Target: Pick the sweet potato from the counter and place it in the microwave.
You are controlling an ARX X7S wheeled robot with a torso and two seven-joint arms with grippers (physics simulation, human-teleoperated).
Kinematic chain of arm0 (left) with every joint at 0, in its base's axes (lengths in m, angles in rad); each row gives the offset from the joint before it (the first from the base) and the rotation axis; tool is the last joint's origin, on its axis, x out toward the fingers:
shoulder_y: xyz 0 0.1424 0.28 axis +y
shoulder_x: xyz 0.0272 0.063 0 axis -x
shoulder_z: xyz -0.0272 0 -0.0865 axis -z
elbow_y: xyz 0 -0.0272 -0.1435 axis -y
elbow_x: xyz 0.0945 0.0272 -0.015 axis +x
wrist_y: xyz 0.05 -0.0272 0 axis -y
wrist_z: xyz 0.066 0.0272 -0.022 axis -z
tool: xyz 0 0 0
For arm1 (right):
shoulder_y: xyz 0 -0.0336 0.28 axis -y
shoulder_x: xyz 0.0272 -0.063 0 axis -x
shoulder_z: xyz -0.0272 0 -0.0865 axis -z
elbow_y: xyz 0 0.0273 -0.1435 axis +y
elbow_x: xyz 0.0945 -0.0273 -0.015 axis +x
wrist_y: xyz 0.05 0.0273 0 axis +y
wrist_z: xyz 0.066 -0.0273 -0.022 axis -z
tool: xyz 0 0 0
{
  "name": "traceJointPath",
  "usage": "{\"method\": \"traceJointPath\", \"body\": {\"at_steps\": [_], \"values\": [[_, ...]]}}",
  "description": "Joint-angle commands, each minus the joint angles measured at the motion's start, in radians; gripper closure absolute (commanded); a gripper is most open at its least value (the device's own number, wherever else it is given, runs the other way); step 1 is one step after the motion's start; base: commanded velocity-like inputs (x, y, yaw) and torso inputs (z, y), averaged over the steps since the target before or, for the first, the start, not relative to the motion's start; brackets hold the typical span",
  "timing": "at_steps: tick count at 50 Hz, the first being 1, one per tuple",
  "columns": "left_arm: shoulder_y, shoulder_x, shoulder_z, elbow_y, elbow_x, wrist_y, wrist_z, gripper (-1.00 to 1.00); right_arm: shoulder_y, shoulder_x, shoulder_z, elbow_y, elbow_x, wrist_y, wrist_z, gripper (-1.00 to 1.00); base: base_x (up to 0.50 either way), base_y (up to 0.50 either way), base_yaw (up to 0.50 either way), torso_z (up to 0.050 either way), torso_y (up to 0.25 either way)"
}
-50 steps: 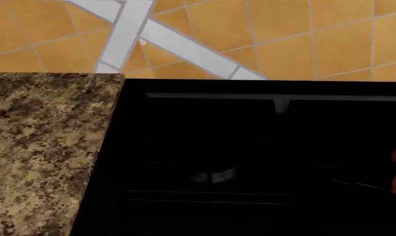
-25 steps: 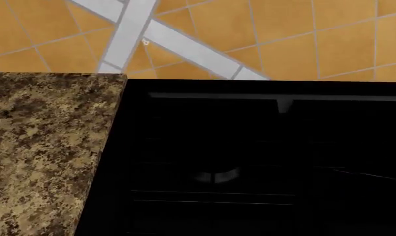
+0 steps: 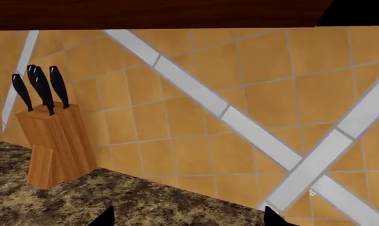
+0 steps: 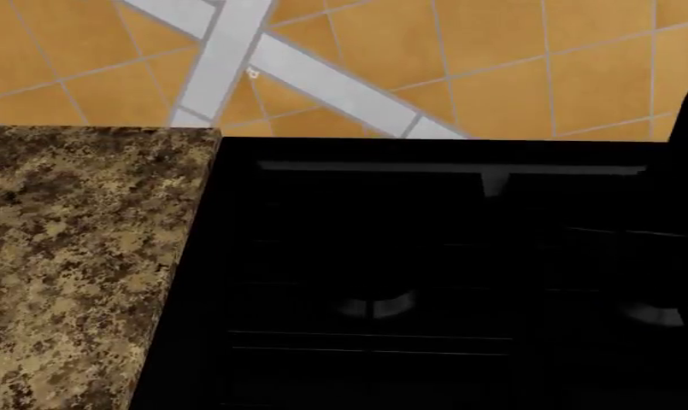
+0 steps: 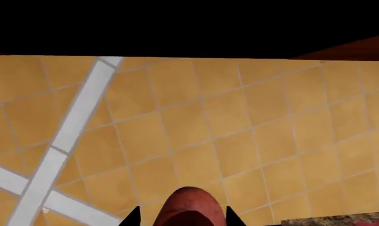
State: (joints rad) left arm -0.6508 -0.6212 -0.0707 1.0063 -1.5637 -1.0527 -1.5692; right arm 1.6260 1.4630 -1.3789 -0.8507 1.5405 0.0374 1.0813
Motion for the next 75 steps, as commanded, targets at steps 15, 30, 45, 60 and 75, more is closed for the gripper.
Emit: {"method": "traceJointPath", "body": {"at_steps": [15,30,45,60,75], "values": [[-0.021,0.026,0.007,-0.014,0.011,-0.025,0.002,-1.0,0.23,-0.091,0.167,0.061,0.153,0.192,-0.036,1.0,0.0,0.0,0.0,0.0,0.0],[-0.014,0.036,0.0,-0.013,0.023,-0.034,0.008,-1.0,0.312,-0.125,0.221,0.128,0.2,0.259,-0.052,1.0,0.0,0.0,0.0,0.0,0.0],[0.002,0.038,-0.001,-0.013,0.037,-0.035,0.021,-1.0,0.418,-0.243,0.26,0.271,0.223,0.364,-0.066,1.0,0.0,0.0,0.0,0.0,0.001],[-0.013,0.044,0.008,-0.023,0.044,-0.039,0.019,-1.0,0.546,-0.404,0.278,0.501,0.233,0.489,-0.128,1.0,0.0,0.0,0.0,0.0,0.0],[0.005,0.059,0.01,-0.021,0.084,-0.038,0.044,-1.0,0.627,-0.5,0.293,0.625,0.196,0.558,-0.159,1.0,0.0,0.0,0.0,0.0,0.0]]}}
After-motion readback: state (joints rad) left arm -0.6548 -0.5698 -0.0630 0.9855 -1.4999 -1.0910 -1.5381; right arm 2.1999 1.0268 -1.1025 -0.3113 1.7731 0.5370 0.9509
